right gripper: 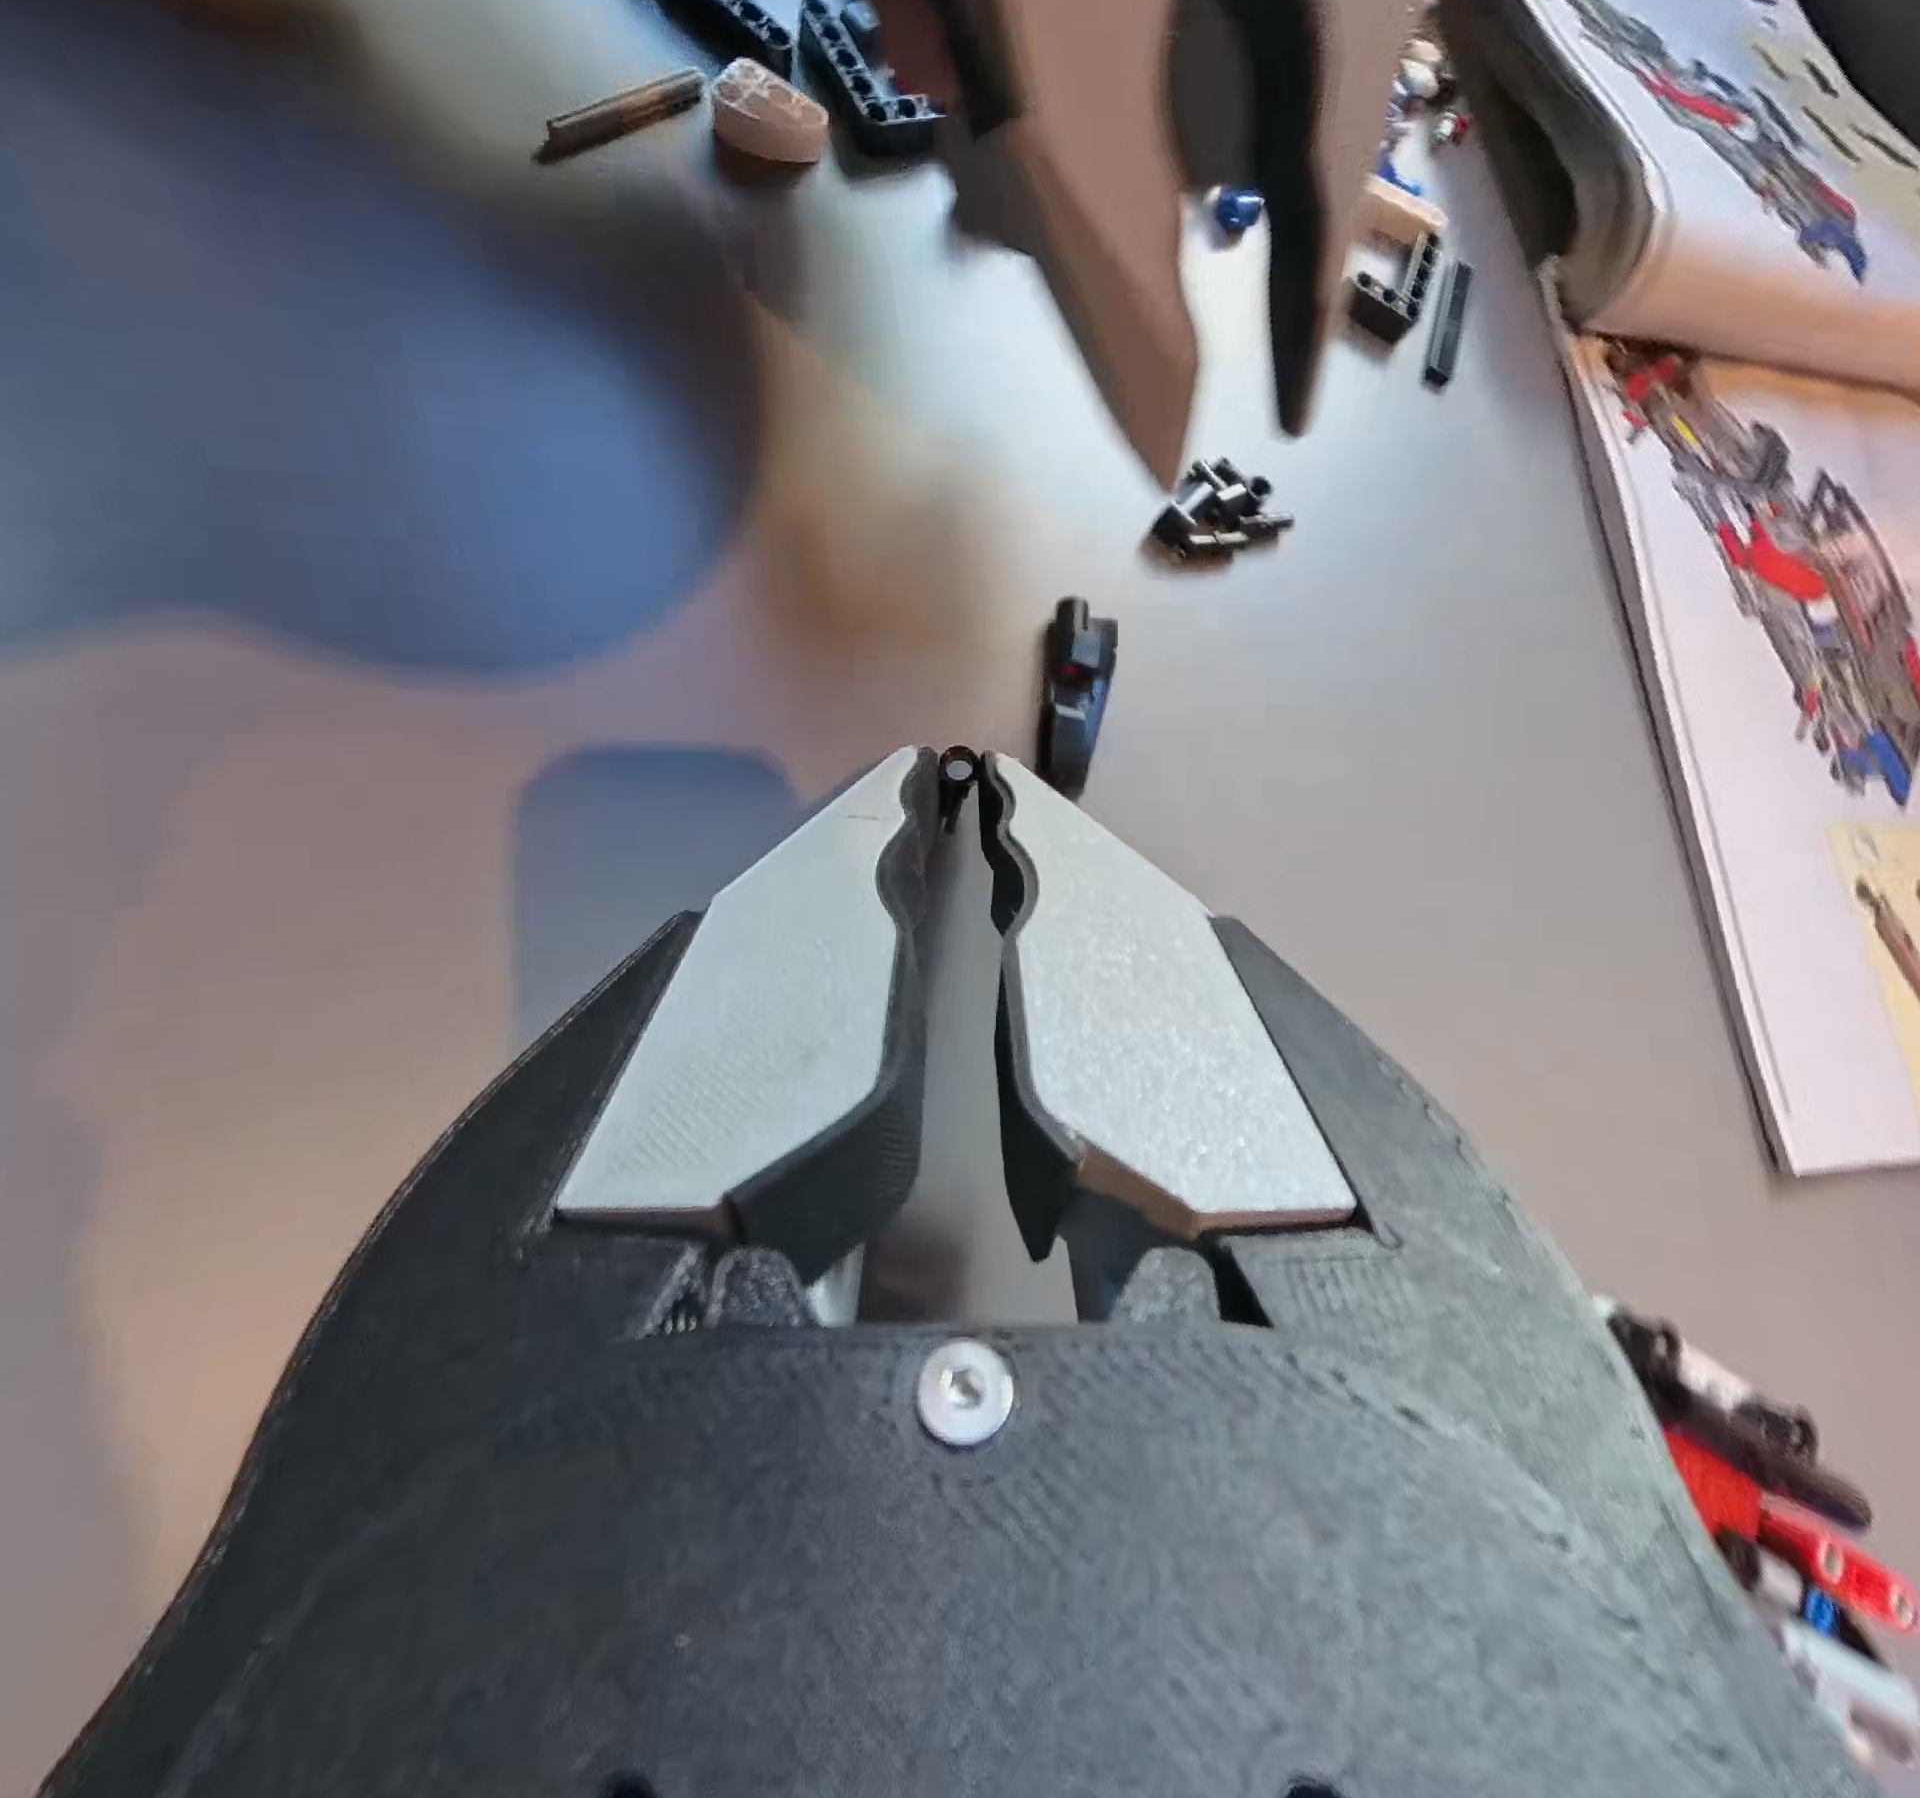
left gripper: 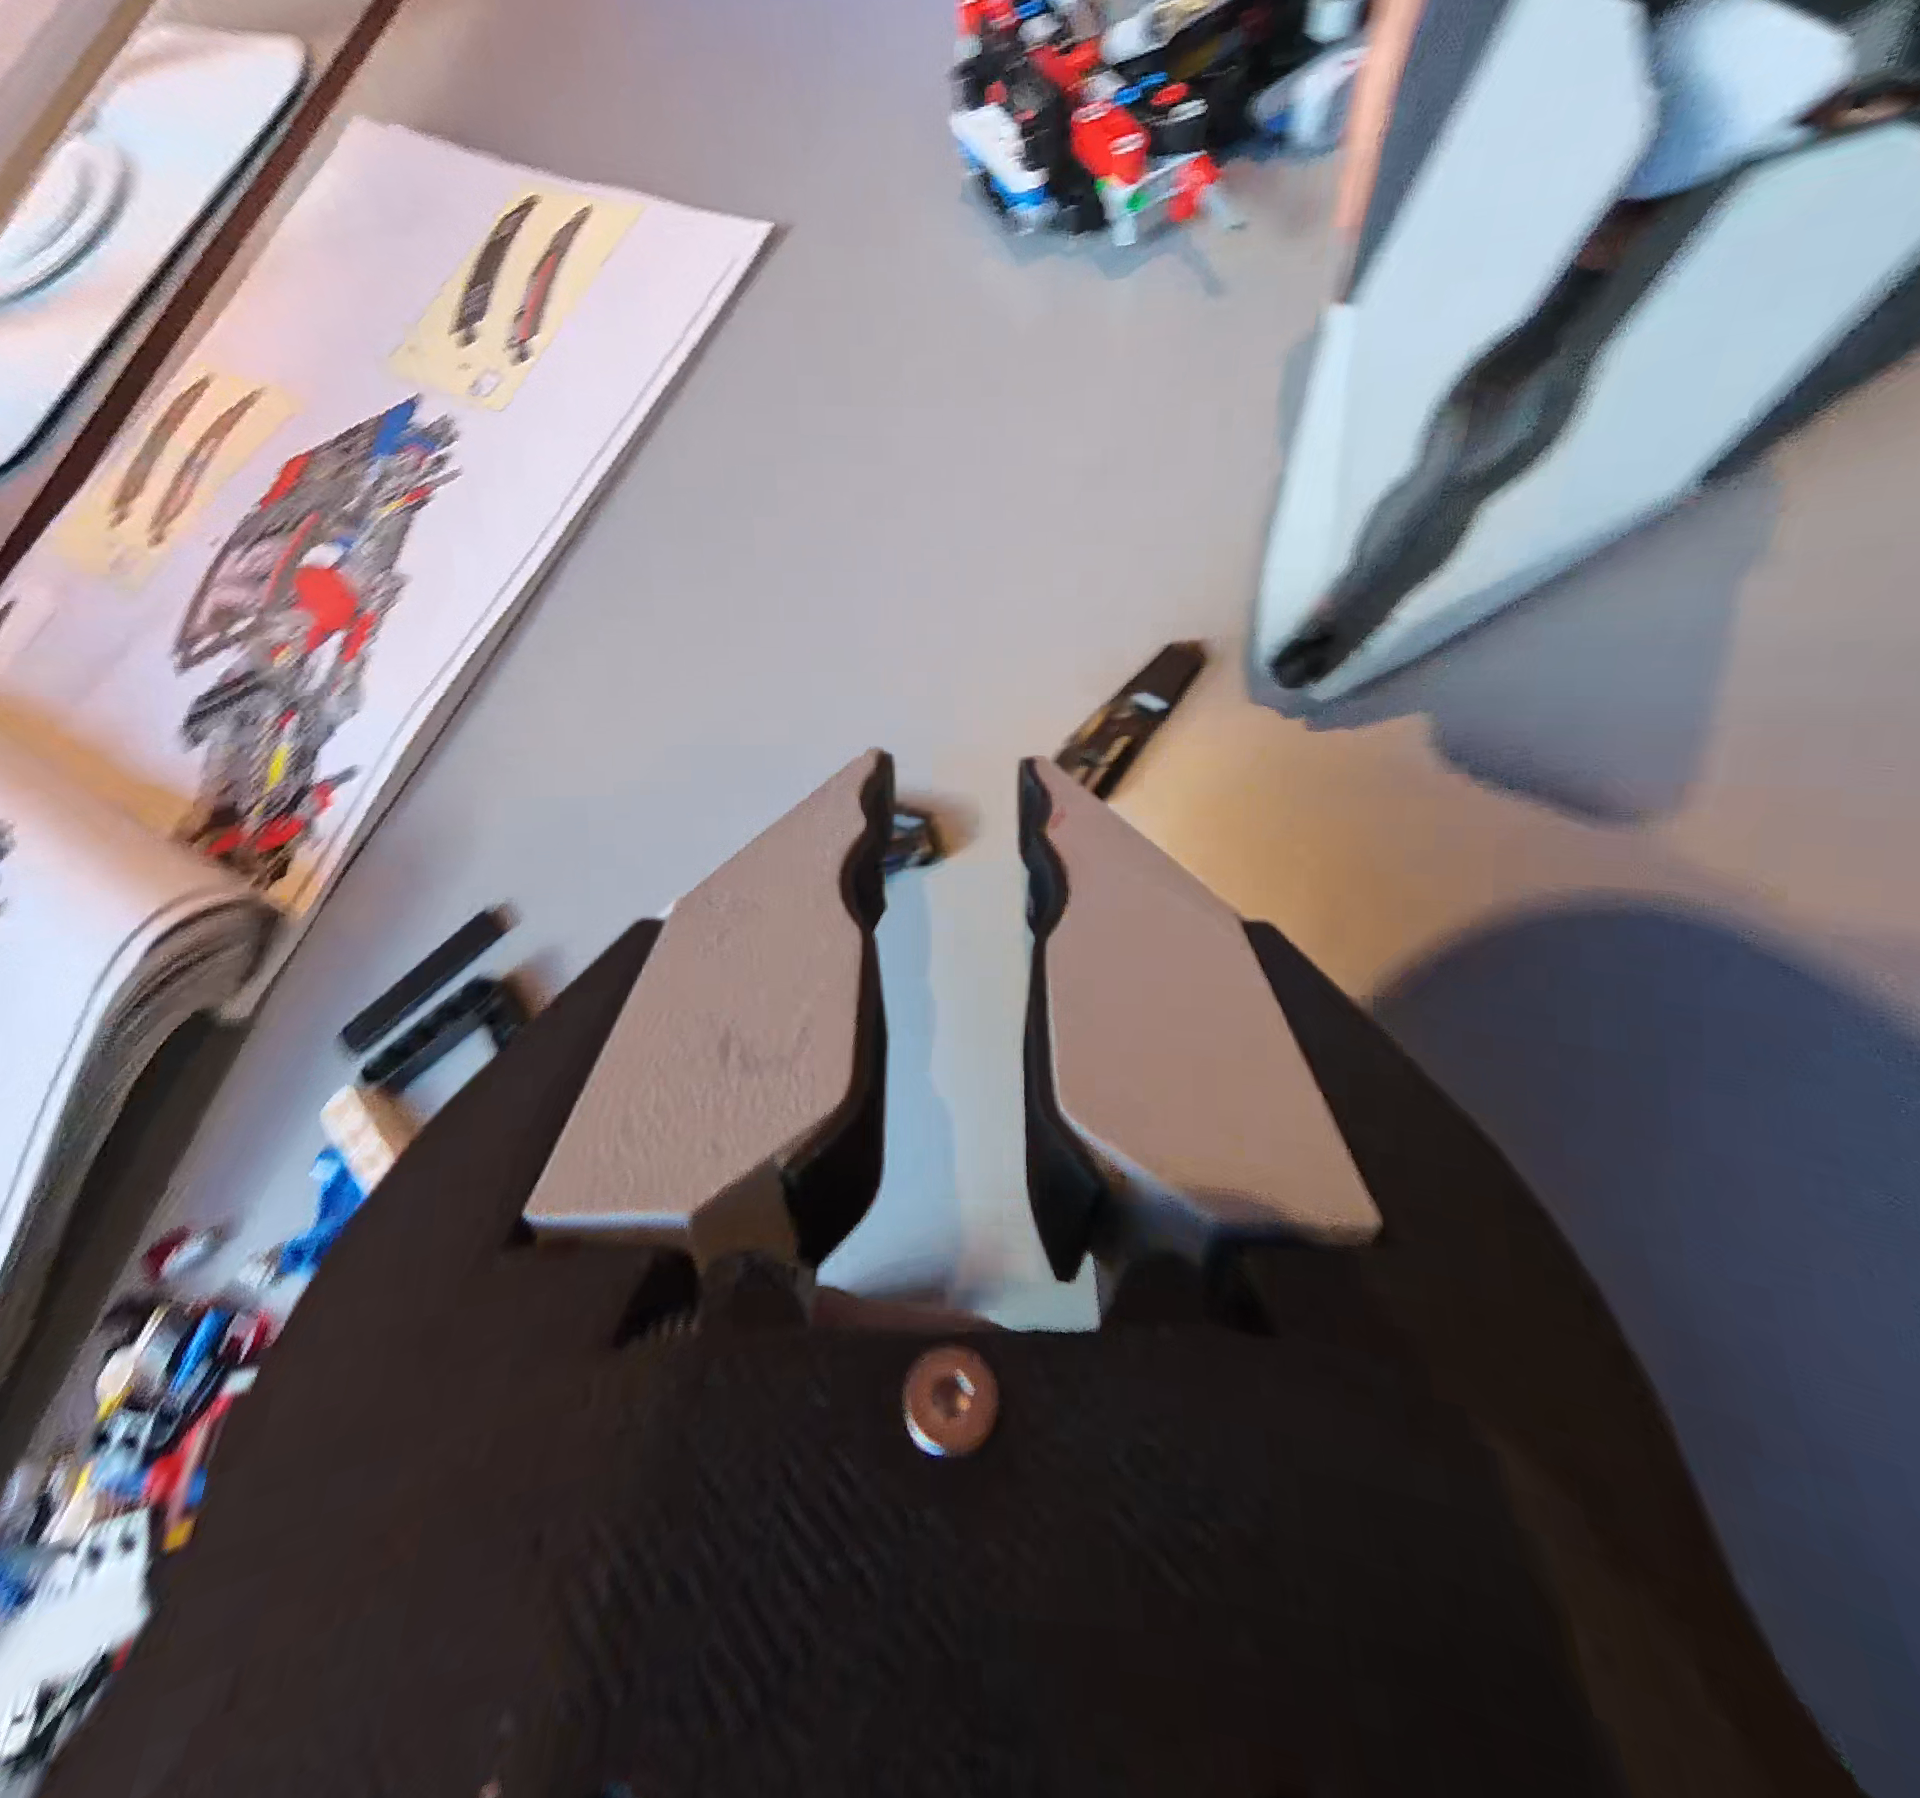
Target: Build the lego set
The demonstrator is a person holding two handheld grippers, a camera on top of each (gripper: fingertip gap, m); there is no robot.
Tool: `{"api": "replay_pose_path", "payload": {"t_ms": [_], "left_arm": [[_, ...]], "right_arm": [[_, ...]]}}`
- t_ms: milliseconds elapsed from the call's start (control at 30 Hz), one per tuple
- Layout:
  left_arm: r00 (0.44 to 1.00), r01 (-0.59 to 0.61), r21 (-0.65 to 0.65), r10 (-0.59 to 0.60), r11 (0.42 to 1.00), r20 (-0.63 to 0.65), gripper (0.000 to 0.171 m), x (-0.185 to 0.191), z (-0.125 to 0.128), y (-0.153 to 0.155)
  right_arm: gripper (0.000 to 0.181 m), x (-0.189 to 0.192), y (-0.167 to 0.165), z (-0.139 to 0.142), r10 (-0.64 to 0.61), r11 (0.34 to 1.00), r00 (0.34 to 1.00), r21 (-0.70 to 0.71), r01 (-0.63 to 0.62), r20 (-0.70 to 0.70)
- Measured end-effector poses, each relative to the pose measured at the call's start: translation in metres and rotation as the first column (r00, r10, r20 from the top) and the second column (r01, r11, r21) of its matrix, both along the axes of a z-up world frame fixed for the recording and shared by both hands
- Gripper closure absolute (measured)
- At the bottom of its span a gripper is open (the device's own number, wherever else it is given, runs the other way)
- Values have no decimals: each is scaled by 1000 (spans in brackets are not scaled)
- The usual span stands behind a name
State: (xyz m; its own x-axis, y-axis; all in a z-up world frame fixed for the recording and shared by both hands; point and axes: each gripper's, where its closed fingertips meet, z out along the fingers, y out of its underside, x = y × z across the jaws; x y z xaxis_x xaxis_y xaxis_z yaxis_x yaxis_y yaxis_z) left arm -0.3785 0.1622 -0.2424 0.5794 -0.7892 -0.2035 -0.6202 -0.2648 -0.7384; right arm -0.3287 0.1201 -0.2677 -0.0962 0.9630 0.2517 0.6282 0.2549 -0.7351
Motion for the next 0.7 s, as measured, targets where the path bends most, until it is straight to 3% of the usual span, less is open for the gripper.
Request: {"api": "replay_pose_path", "payload": {"t_ms": [233,300,700], "left_arm": [[987,127,-48,-131,991,-91,149,26,-29,-16],[983,157,-59,-162,986,-87,163,31,-32,-21],[982,162,-82,-169,983,-85,163,47,-32,-33]], "right_arm": [[177,13,-3,6,8,1000,999,-24,-9,-32],[177,17,-6,4,21,1000,1000,-8,-21,-19],[169,45,-9,-5,-60,998,997,6,60,39]]}}
